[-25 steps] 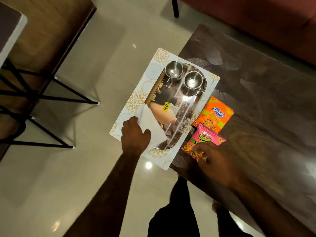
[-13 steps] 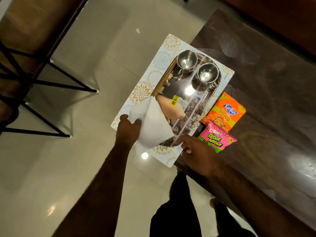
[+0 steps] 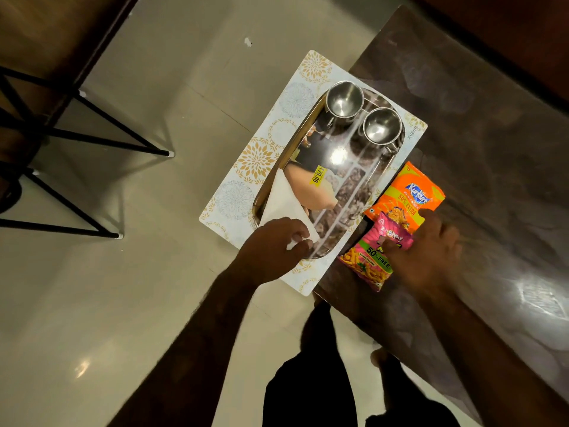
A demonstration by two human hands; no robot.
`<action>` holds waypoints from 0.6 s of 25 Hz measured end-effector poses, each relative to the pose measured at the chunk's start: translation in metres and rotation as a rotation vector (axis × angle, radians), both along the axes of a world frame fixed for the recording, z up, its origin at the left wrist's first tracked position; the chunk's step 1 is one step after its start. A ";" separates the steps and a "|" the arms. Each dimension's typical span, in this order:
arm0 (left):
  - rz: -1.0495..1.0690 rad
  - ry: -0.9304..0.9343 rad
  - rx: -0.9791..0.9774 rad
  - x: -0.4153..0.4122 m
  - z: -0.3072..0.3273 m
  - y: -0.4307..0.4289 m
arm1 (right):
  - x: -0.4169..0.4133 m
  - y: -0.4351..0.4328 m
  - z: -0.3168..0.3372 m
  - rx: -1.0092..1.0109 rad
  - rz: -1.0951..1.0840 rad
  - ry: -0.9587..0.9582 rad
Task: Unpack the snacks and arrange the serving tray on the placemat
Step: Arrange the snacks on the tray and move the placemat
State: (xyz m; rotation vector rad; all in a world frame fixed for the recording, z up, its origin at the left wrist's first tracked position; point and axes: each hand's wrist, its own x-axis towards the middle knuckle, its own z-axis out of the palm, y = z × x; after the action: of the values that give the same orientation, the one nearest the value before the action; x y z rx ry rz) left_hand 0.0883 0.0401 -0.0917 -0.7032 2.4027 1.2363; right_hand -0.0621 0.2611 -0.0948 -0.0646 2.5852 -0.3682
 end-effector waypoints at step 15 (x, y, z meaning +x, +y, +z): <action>0.031 -0.102 0.403 -0.055 0.006 0.044 | -0.027 0.017 0.012 -0.436 -0.045 -0.442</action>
State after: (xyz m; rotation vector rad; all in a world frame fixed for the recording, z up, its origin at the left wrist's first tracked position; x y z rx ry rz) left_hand 0.0335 0.0846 -0.0858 -0.6594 1.9797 1.5915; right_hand -0.0896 0.2779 -0.0825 -0.0691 2.0379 -0.8547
